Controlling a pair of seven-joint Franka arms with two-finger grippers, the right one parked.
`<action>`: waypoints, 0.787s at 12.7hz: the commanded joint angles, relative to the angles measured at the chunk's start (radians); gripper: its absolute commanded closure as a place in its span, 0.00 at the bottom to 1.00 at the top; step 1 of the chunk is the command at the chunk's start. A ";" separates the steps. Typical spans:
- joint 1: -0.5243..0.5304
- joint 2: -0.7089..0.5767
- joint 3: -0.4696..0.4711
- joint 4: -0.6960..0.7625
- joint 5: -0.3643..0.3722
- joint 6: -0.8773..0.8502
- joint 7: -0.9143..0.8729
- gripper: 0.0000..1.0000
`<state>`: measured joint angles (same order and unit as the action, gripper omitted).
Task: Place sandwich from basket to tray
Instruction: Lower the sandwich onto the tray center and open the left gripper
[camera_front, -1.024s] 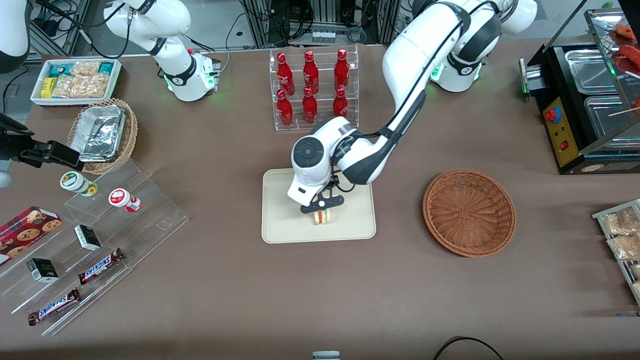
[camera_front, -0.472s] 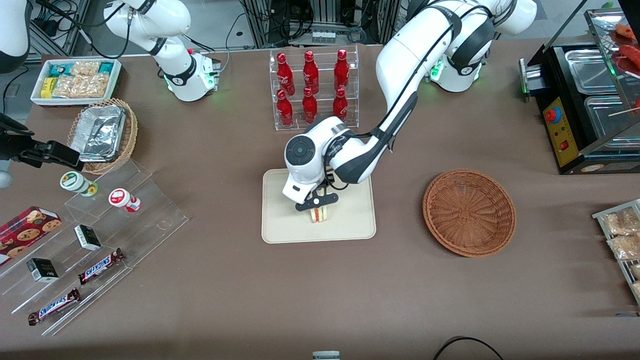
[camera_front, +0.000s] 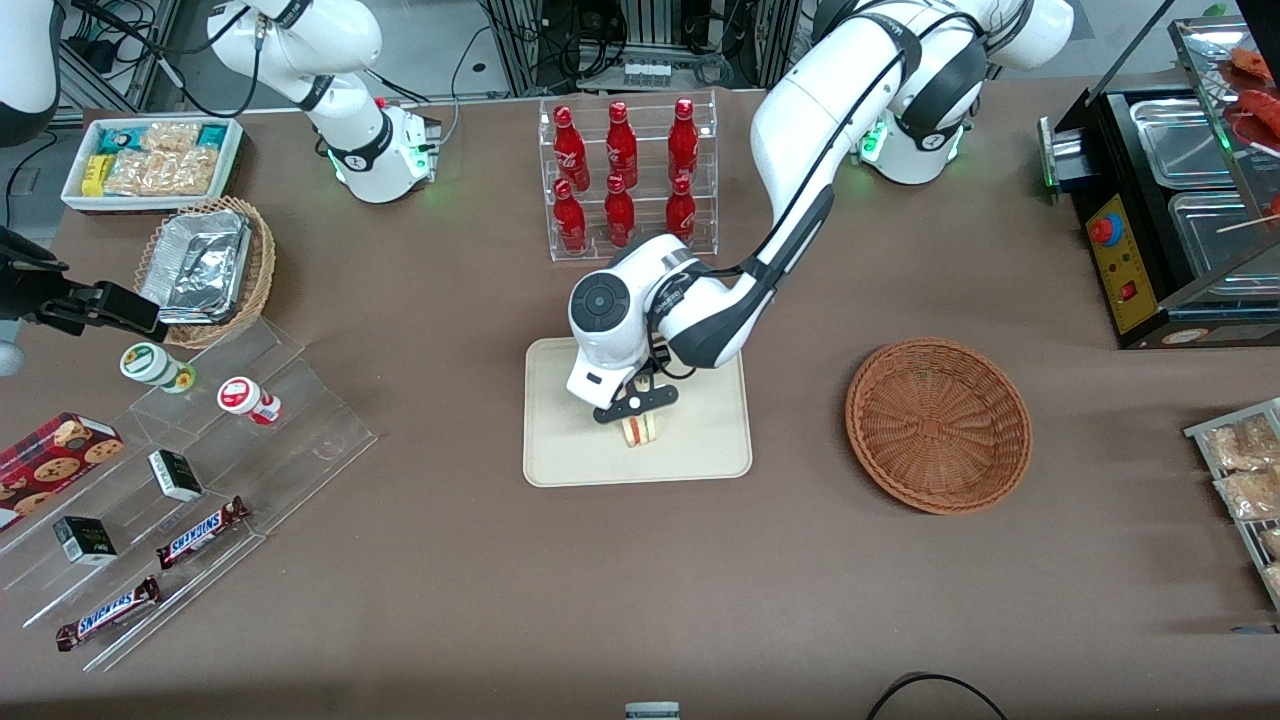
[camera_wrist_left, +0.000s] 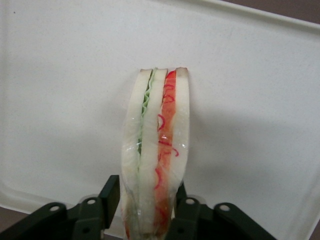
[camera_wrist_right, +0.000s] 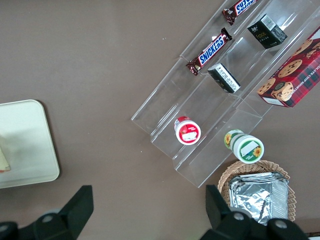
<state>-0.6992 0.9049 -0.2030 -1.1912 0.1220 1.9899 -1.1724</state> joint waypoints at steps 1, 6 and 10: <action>-0.014 0.003 0.010 0.038 0.022 -0.026 -0.035 0.00; 0.000 -0.055 0.007 0.050 0.012 -0.083 0.025 0.00; 0.018 -0.101 -0.004 0.097 0.007 -0.131 0.103 0.00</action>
<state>-0.6831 0.8340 -0.2026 -1.1029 0.1239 1.8857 -1.1149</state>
